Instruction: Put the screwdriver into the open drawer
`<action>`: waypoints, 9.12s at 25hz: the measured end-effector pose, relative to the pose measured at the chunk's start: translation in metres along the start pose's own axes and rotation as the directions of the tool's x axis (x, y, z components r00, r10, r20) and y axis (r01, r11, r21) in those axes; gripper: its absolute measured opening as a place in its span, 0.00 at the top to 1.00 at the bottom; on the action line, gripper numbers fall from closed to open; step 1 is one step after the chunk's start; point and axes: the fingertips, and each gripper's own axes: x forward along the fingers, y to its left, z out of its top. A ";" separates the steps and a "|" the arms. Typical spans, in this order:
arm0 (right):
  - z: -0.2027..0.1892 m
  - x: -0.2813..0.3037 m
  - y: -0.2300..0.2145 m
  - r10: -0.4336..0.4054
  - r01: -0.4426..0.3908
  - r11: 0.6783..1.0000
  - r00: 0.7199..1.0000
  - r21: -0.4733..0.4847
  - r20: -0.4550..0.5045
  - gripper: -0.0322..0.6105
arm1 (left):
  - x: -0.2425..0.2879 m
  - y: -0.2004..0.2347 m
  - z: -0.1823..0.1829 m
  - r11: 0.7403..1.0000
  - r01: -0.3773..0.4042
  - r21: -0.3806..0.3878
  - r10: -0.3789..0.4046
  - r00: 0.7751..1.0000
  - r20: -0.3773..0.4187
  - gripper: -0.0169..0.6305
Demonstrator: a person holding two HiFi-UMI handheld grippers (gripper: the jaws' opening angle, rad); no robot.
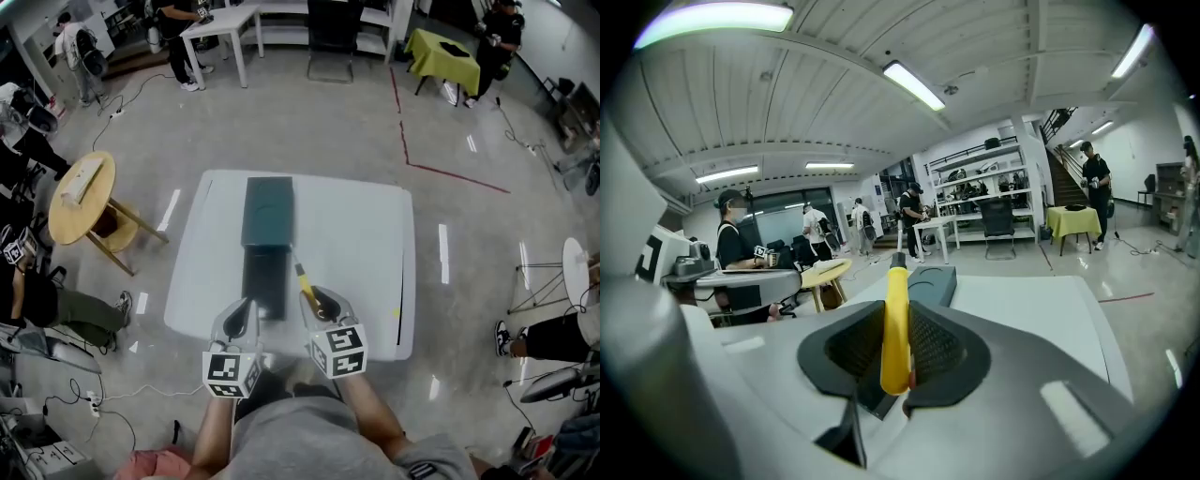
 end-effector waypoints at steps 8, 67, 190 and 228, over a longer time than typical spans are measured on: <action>-0.004 0.020 0.032 0.038 -0.038 0.999 0.999 -0.002 -0.023 0.82 | -0.016 0.032 -0.004 0.999 -0.035 -0.018 0.035 0.999 -0.005 0.95; -0.116 0.192 0.033 -0.149 0.254 0.947 0.890 0.196 -0.430 0.82 | 0.119 0.154 -0.122 0.954 0.243 -0.175 -0.291 0.892 -0.347 0.95; 0.048 -0.047 0.037 -0.082 0.138 0.973 0.955 -0.184 0.284 0.93 | -0.057 0.027 0.031 1.000 -0.005 0.029 0.001 0.994 0.113 0.95; 0.003 -0.087 0.022 -0.133 0.176 0.969 0.963 -0.174 0.233 0.95 | -0.064 -0.020 0.003 0.997 0.059 0.049 -0.062 0.996 0.062 0.95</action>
